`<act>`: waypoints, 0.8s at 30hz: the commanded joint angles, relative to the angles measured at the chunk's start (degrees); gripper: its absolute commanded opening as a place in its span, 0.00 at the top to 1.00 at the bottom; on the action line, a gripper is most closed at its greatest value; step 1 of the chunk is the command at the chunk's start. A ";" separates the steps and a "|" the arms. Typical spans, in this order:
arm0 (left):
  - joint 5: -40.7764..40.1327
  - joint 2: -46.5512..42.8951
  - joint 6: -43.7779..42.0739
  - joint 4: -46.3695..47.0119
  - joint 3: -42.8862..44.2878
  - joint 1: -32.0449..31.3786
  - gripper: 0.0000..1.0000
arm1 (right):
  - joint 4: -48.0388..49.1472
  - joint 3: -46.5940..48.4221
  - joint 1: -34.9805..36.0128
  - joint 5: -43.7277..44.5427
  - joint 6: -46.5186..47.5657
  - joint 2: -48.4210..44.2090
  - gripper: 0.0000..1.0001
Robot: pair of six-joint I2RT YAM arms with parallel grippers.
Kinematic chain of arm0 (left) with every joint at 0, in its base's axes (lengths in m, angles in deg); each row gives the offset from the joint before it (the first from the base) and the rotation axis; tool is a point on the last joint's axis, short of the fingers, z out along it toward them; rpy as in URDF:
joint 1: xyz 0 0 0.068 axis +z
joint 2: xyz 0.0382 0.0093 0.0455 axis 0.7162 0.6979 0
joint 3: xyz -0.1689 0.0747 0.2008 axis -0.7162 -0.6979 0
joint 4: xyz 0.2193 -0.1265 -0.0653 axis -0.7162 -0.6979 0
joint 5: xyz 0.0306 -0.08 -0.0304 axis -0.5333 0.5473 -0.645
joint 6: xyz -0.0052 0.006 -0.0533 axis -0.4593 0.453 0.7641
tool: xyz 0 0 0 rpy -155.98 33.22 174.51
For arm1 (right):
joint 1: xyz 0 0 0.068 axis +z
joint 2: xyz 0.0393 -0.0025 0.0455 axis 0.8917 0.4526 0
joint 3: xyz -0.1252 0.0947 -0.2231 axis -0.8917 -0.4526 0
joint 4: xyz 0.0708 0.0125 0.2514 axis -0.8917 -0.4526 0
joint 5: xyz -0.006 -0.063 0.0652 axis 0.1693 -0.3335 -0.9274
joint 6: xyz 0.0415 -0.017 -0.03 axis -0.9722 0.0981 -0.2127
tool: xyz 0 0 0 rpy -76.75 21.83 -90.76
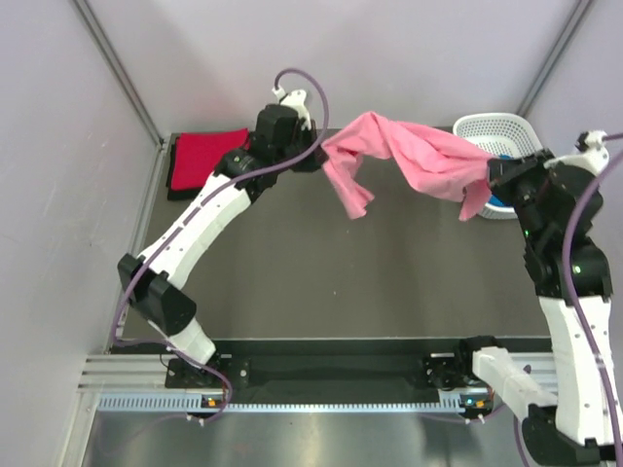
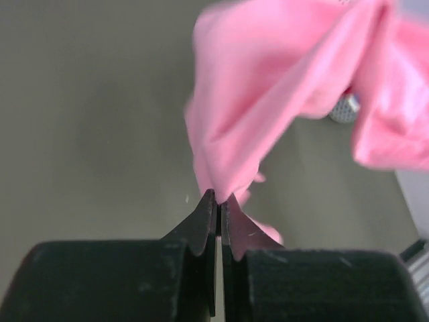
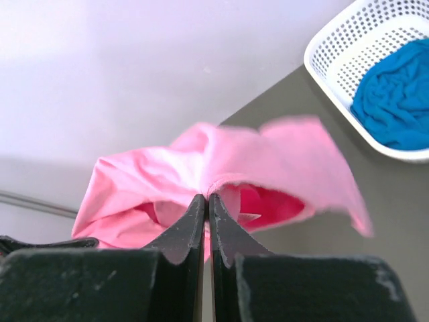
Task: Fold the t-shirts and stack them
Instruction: Flatten the tshirt out
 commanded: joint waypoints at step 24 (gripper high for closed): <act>1.48 -11.10 -2.40 -4.84 -23.61 4.74 1.00 | 5.69 -17.97 -1.60 5.91 3.57 4.04 1.00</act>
